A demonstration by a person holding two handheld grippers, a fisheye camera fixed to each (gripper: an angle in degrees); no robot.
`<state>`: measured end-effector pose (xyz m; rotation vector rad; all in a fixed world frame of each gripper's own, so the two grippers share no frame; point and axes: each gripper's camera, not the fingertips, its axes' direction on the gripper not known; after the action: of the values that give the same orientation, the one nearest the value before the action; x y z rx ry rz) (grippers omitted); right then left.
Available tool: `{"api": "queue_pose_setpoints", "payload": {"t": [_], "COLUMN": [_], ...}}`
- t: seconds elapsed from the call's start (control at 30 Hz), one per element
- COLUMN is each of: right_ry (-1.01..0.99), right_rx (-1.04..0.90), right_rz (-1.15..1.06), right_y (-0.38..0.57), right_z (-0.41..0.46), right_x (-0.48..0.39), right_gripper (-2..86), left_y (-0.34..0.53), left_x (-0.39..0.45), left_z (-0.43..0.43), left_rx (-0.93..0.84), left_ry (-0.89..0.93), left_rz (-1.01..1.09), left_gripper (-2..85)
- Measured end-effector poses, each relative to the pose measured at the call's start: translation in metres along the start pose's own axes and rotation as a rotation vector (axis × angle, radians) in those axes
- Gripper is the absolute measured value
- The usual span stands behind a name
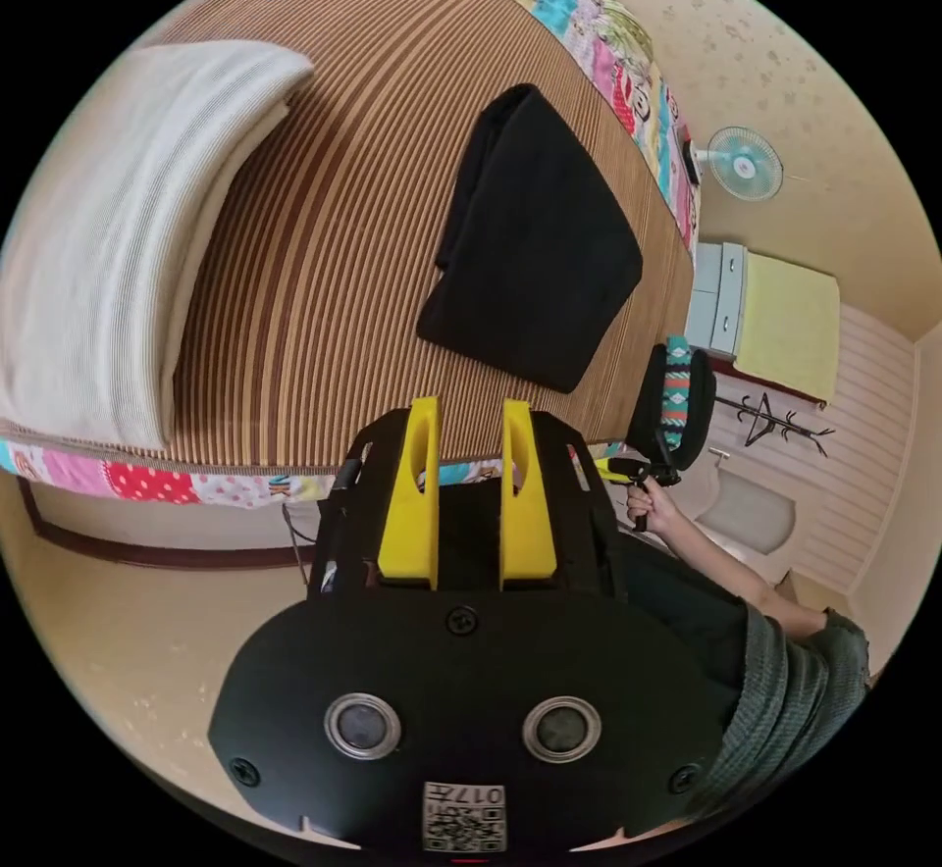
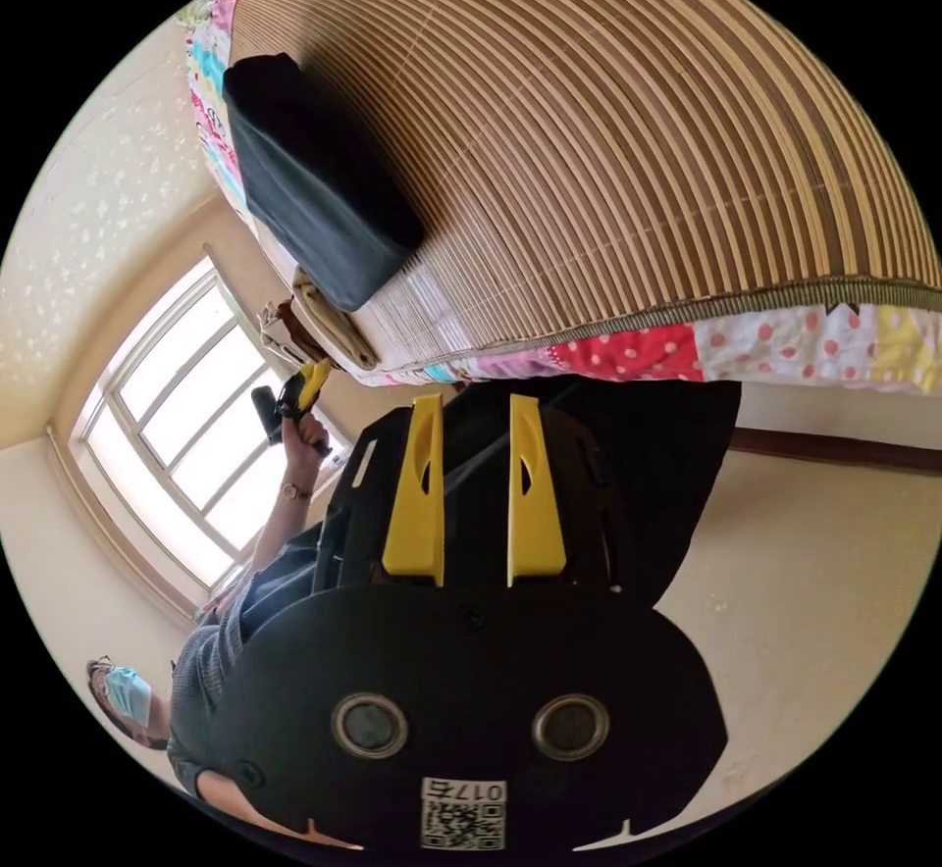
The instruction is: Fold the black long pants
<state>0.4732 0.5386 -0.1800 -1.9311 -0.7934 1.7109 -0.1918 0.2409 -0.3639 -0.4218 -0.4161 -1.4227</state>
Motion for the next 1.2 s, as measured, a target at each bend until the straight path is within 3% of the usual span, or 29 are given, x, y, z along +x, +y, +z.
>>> {"api": "queue_pose_setpoints", "payload": {"t": [0.17, 0.27, 0.4, 0.63, 0.77, 1.0, 1.2], "right_ry": [-0.067, -0.067, -0.06, 0.089, 0.092, 0.09, 0.115], "right_rx": [0.108, 0.149, 0.162, 0.194, 0.256, 0.32, 0.156], "right_rz": [-0.067, -0.086, -0.064, -0.052, -0.03, -0.084, -0.178], "right_y": [-0.021, -0.035, -0.043, -0.045, -0.054, -0.091, -0.111], "right_z": [-0.034, -0.037, -0.027, -0.012, -0.026, -0.056, -0.039], "right_x": [-0.037, -0.06, -0.08, -0.111, -0.12, -0.128, -0.126], "right_gripper": [11.8, 13.3, 15.0, 17.7, 18.9, 19.8, 18.8], "left_y": [-0.076, -0.115, -0.147, -0.212, -0.246, -0.294, -0.313], "left_x": [0.022, 0.027, 0.02, -0.067, -0.087, -0.128, -0.17], "left_z": [-0.036, -0.034, -0.026, -0.055, -0.061, -0.089, -0.106], "left_rx": [0.012, -0.099, -0.247, -0.252, -0.293, -0.217, -0.255], "left_ry": [-0.029, -0.062, -0.238, -0.122, -0.109, -0.101, -0.029], "left_rz": [0.058, 0.14, 0.245, 0.119, 0.187, 0.283, 0.395], "left_gripper": [10.7, 11.4, 12.5, 16.0, 16.1, 16.6, 15.9]}}
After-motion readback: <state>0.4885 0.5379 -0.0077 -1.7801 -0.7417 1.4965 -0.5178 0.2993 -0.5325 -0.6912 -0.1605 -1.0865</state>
